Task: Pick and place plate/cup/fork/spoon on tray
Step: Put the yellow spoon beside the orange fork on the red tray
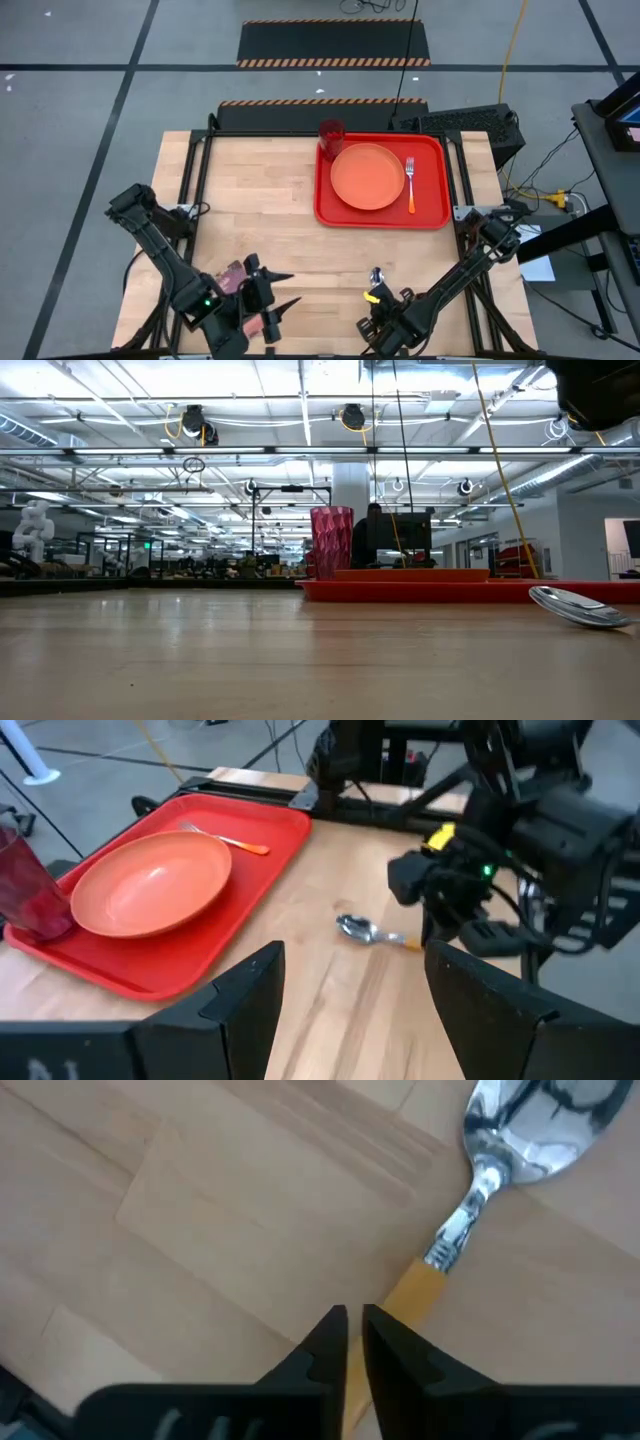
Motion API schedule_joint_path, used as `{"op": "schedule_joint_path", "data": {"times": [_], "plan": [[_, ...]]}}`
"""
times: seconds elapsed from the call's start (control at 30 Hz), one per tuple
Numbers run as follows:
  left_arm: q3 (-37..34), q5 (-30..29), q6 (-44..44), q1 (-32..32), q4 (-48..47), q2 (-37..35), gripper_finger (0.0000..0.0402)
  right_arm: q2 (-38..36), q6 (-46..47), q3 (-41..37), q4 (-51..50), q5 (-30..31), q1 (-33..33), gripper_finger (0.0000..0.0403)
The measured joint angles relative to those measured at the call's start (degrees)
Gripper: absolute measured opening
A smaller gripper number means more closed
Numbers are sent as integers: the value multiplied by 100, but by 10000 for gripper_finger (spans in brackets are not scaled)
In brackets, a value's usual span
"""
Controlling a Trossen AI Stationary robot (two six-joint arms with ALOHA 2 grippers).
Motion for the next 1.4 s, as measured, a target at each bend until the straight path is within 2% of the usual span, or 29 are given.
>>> {"op": "schedule_joint_path", "data": {"times": [0.27, 0.5, 0.8, 1.13, 1.4], "plan": [[-2, -202, -76, -89, -1, 8, 243, -44, -2, 0, -382, 0, -127, 95], [-104, -241, -62, -14, -8, 10, 243, -48, 127, -144, -627, 4, -264, 120], [-120, -242, 204, 143, -1, 10, 243, -51, 149, -434, -158, -87, -269, 121], [-125, -237, 579, 368, 4, 10, 243, -81, 141, -661, -64, -251, -296, 118], [-125, -235, 755, 572, 6, 10, 243, -73, -169, -669, -137, -279, -336, 73]]}}
